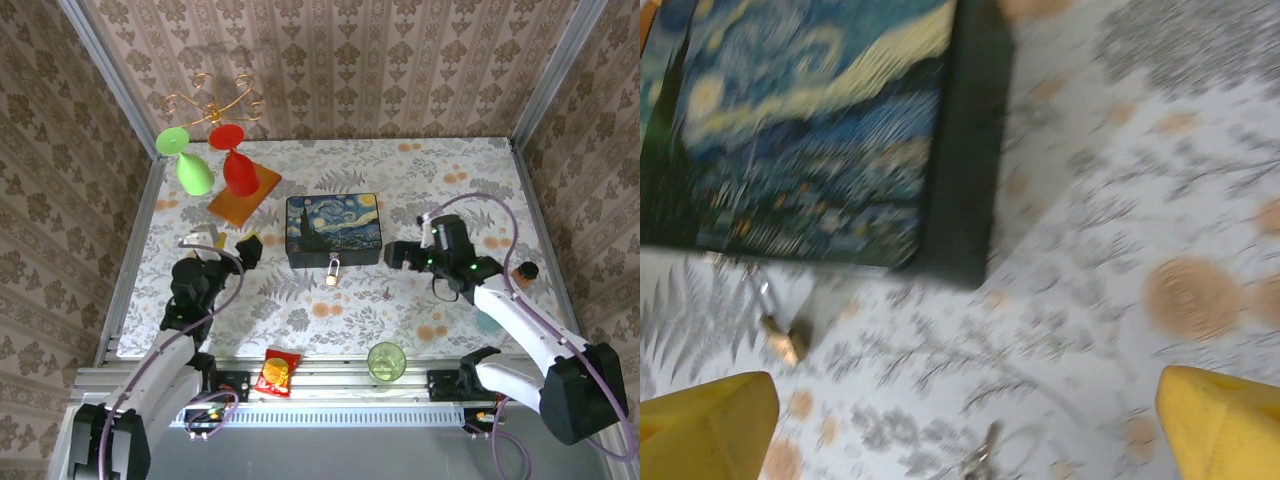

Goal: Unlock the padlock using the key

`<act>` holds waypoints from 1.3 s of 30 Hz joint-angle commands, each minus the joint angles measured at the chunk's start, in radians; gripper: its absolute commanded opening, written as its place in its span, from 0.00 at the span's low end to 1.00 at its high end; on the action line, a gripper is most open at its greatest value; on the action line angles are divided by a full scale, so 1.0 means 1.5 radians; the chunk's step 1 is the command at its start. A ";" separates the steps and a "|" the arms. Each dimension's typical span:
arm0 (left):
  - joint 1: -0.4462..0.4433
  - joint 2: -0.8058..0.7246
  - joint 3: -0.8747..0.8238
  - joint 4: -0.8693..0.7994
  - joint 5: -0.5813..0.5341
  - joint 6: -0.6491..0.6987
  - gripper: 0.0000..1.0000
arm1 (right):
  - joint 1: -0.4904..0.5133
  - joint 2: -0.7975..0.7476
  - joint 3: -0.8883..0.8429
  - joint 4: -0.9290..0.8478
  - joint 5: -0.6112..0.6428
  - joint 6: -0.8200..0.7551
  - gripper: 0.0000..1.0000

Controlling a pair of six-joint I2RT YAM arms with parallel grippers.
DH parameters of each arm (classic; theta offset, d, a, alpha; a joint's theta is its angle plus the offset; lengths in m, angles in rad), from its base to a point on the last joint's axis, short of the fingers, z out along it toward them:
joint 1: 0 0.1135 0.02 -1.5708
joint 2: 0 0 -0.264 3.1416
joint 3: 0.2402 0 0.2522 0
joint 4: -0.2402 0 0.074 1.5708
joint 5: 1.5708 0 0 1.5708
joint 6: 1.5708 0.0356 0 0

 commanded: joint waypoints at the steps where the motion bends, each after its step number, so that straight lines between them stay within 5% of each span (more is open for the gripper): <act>1: -0.085 -0.009 0.038 -0.113 -0.028 -0.040 1.00 | 0.046 0.033 -0.007 -0.042 0.090 0.040 0.93; 8: -0.303 0.054 0.088 -0.148 -0.208 -0.031 1.00 | 0.141 0.118 -0.020 0.027 0.106 0.062 0.65; 19: -0.499 0.233 0.189 -0.095 -0.316 -0.039 1.00 | 0.252 0.171 -0.031 -0.018 0.220 0.116 0.61; 22: -0.510 0.268 0.200 -0.067 -0.326 -0.049 1.00 | 0.254 0.179 -0.047 0.013 0.211 0.123 0.52; 39: -0.527 0.269 0.182 -0.060 -0.357 -0.047 1.00 | 0.295 0.200 -0.075 -0.008 0.278 0.160 0.38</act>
